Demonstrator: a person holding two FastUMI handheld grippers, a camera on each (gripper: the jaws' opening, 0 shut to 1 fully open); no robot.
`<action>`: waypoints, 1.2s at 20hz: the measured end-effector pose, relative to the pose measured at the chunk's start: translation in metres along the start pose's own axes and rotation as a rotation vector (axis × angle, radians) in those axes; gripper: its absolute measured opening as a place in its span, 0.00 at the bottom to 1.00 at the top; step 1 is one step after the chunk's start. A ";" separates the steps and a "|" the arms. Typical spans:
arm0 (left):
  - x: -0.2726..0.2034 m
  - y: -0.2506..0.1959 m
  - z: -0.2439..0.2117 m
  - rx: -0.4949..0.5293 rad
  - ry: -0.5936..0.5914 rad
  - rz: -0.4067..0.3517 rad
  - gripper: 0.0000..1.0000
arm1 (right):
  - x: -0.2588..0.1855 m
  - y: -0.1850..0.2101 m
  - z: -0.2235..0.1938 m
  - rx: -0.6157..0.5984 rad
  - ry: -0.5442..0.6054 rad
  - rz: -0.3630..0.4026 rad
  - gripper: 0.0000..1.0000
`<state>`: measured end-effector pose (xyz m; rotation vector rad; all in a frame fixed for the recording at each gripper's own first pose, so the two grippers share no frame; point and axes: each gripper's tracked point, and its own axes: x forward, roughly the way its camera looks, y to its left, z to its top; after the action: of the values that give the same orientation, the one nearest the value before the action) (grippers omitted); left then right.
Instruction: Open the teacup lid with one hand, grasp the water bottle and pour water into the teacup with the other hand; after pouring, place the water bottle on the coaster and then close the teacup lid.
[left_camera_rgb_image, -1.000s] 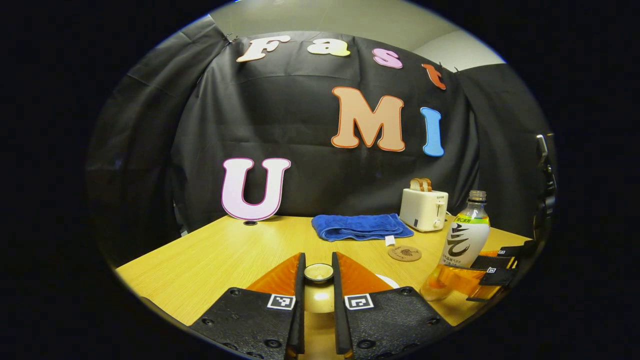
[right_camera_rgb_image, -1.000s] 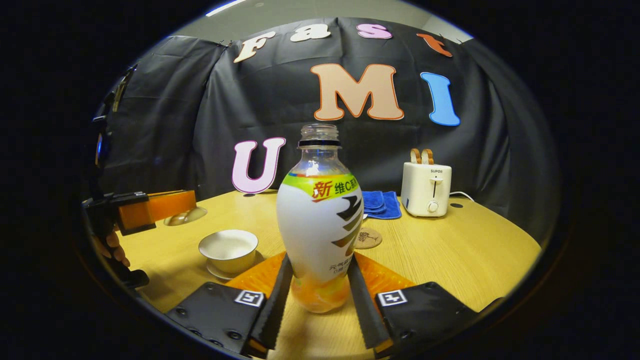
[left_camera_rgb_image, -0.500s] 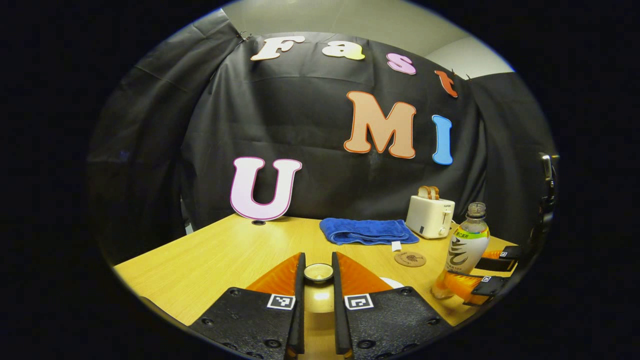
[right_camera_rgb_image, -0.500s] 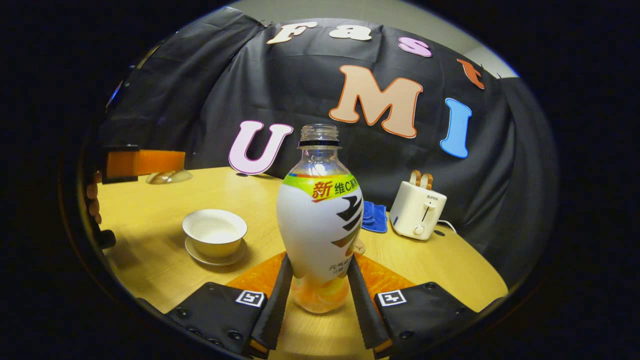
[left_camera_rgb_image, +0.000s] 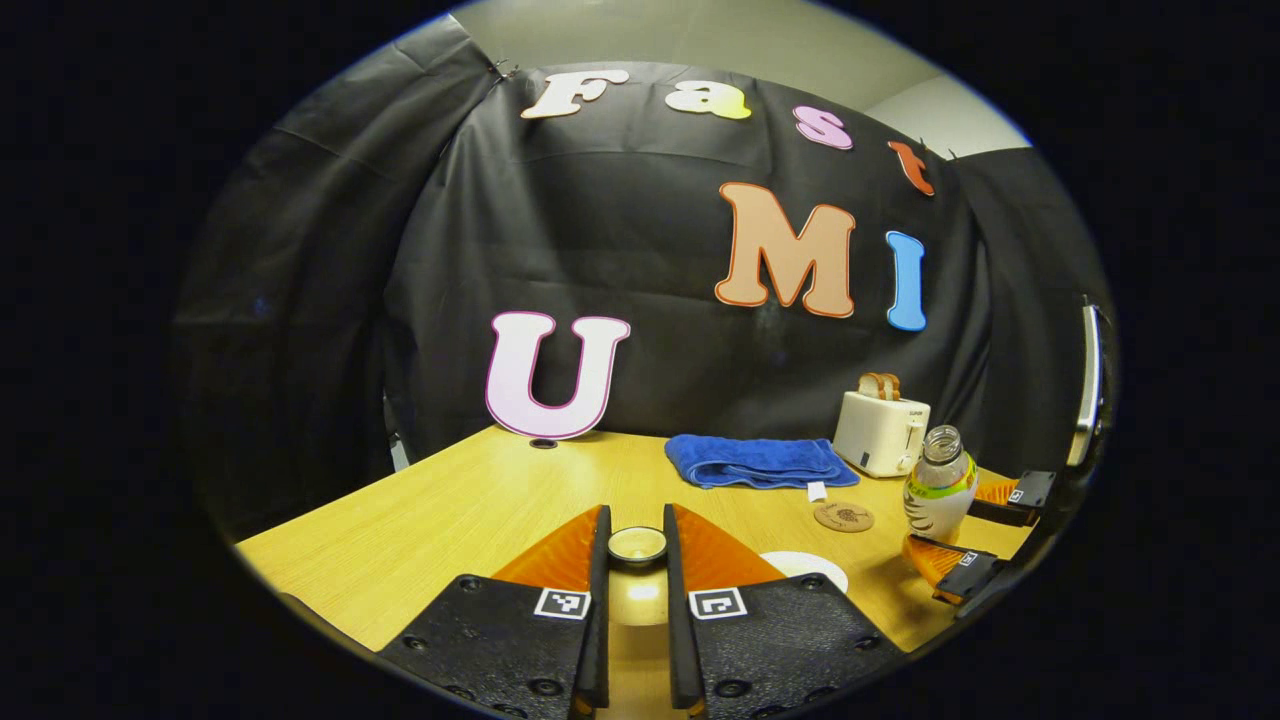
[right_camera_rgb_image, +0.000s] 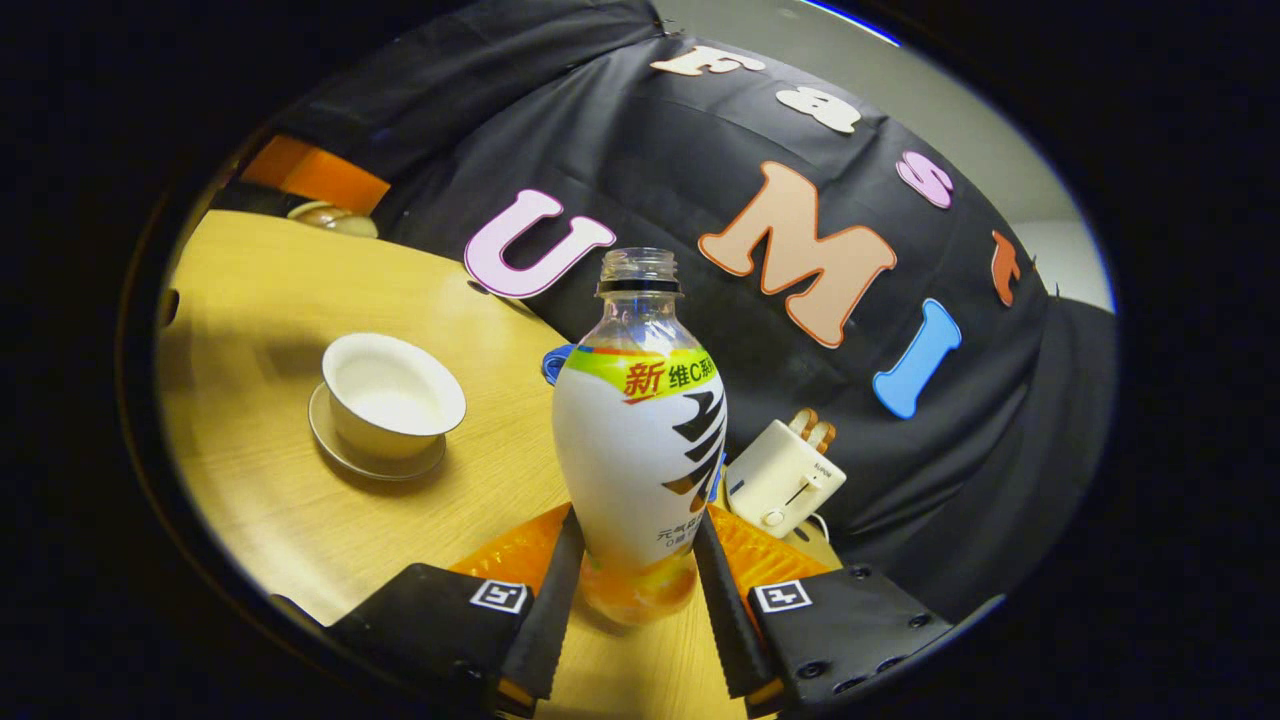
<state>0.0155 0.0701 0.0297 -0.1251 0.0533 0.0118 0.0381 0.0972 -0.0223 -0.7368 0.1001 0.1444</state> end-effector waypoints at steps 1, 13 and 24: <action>-0.001 0.003 0.002 0.007 -0.004 0.006 0.21 | 0.001 0.002 0.001 -0.023 -0.001 0.002 0.67; -0.005 0.026 0.019 -0.019 -0.037 0.040 0.21 | 0.006 0.003 0.008 -0.466 -0.049 -0.062 0.67; -0.007 0.026 0.022 -0.025 -0.039 0.039 0.21 | 0.008 0.008 0.008 -0.740 -0.069 -0.064 0.67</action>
<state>0.0095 0.0989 0.0483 -0.1484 0.0171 0.0538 0.0447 0.1091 -0.0226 -1.4705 -0.0491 0.1455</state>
